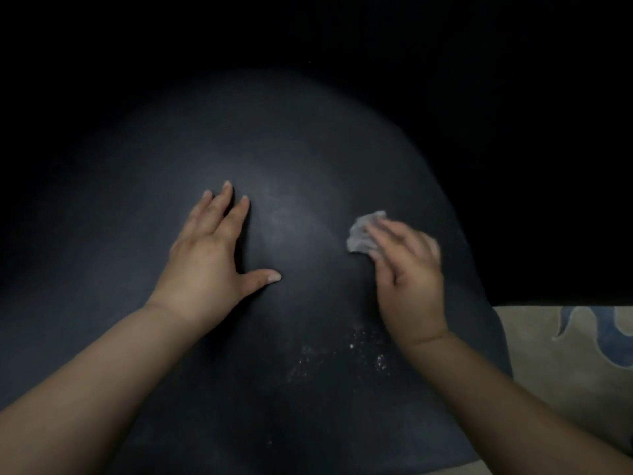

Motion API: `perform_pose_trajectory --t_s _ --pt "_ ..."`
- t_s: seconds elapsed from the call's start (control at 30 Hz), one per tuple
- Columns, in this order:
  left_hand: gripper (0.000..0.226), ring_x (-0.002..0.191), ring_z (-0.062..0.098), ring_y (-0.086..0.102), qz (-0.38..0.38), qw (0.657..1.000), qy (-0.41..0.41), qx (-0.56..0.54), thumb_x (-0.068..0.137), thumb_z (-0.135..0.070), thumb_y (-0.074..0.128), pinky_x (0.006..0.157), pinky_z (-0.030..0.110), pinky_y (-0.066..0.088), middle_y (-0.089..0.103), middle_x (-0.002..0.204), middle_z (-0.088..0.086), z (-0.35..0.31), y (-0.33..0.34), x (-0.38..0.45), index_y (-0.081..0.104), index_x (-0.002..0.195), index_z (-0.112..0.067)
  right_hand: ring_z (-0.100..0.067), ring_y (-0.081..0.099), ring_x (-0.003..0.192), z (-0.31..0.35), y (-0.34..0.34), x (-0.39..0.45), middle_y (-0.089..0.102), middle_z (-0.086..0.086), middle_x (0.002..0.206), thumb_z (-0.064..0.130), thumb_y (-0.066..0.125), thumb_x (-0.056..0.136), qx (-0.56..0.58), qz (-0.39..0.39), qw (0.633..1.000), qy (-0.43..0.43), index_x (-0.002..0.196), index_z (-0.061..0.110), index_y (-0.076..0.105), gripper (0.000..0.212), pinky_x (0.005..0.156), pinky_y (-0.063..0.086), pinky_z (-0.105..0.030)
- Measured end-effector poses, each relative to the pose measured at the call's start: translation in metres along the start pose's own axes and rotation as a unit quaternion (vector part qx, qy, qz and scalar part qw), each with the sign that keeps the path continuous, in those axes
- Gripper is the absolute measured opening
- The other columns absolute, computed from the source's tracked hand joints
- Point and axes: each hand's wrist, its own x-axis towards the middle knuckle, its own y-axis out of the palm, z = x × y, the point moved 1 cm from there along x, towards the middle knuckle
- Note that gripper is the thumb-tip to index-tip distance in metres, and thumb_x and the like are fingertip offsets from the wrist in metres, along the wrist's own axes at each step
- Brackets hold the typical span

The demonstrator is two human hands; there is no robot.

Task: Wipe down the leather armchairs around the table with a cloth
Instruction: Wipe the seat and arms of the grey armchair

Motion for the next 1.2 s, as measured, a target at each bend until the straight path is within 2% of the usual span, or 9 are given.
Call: perform_pose_trajectory --t_s 0.1,0.27,0.43,0.53,0.77,0.93,1.0,1.1,1.2 --pt "0.113 0.149 0.013 -0.007 0.001 1.0 -0.002 0.004 0.064 -0.065 0.07 0.12 0.044 0.012 -0.002 0.163 -0.008 0.007 -0.005 0.005 0.015 0.154 -0.027 -0.03 0.051 0.106 0.003 0.008 0.027 0.062 -0.004 0.12 -0.004 0.062 0.083 0.018 -0.037 0.996 0.078 0.116 0.011 0.067 0.037 0.098 0.027 -0.007" --pt "0.115 0.148 0.012 -0.009 0.01 1.0 0.004 0.002 0.062 -0.066 0.07 0.12 0.046 0.013 -0.004 0.162 -0.01 0.011 -0.003 0.008 0.013 0.154 -0.028 -0.029 0.053 0.103 0.035 0.029 0.012 0.062 0.0 0.121 -0.002 0.062 0.084 0.025 0.061 0.996 -0.064 0.116 0.016 0.068 0.037 0.093 0.042 -0.037" --pt "0.116 0.147 0.011 -0.015 0.024 1.0 0.015 0.006 0.061 -0.069 0.068 0.121 0.045 0.01 -0.011 0.161 -0.013 0.014 -0.002 0.006 0.006 0.154 -0.036 -0.028 0.05 0.109 0.015 0.021 0.064 0.06 -0.005 0.124 -0.005 0.057 0.085 -0.002 0.016 1.0 0.018 0.12 0.013 0.065 0.04 0.096 0.03 -0.015" --pt "0.112 0.147 0.011 -0.015 0.022 0.999 0.021 0.01 0.064 -0.066 0.069 0.121 0.039 0.003 -0.012 0.161 -0.012 0.012 0.0 0.007 0.007 0.153 -0.039 -0.004 0.041 0.111 0.022 0.034 0.108 0.053 -0.006 0.129 -0.001 0.053 0.089 0.053 -0.016 0.993 0.1 0.124 0.017 0.062 0.04 0.105 0.027 -0.01" --pt "0.112 0.147 0.012 -0.017 0.027 0.999 0.015 0.02 0.066 -0.061 0.074 0.114 0.03 -0.009 -0.015 0.161 -0.011 0.011 0.003 0.012 0.007 0.153 -0.038 -0.028 0.052 0.104 0.036 0.036 0.064 0.064 -0.002 0.118 -0.003 0.063 0.084 0.021 0.077 0.992 -0.102 0.114 0.013 0.069 0.034 0.095 0.035 -0.022" --pt "0.112 0.147 0.013 -0.016 0.021 0.999 0.016 0.018 0.067 -0.059 0.075 0.116 0.031 -0.009 -0.014 0.161 -0.01 0.01 0.005 0.012 0.007 0.153 -0.038 -0.021 0.046 0.117 0.025 0.046 0.131 0.058 -0.005 0.126 0.001 0.054 0.089 0.024 0.0 0.998 0.058 0.121 0.015 0.064 0.036 0.105 0.031 -0.017" --pt "0.112 0.148 0.014 -0.015 0.02 1.0 0.018 0.015 0.067 -0.058 0.076 0.117 0.032 -0.008 -0.012 0.162 -0.008 0.01 0.005 0.011 0.008 0.153 -0.036 -0.013 0.044 0.112 0.044 0.055 0.125 0.058 -0.005 0.126 -0.001 0.054 0.087 0.03 0.027 0.999 0.015 0.12 0.015 0.065 0.038 0.103 0.03 -0.015" --pt "0.111 0.148 0.014 -0.015 0.013 1.0 0.024 0.007 0.069 -0.057 0.075 0.116 0.031 -0.009 -0.012 0.161 -0.008 0.009 0.003 0.008 0.007 0.153 -0.035 -0.028 0.053 0.103 0.056 0.051 0.069 0.063 -0.004 0.12 -0.005 0.062 0.081 0.041 0.108 0.984 -0.138 0.115 0.012 0.068 0.039 0.094 0.039 -0.029" --pt "0.104 0.148 0.014 -0.014 0.012 0.999 0.046 0.017 0.074 -0.057 0.071 0.116 0.03 -0.009 -0.009 0.162 -0.009 0.008 0.002 0.003 0.008 0.154 -0.032 -0.03 0.057 0.1 0.024 0.02 0.023 0.063 -0.001 0.119 -0.006 0.066 0.081 0.01 0.081 0.988 -0.133 0.114 0.014 0.068 0.038 0.094 0.037 -0.026"
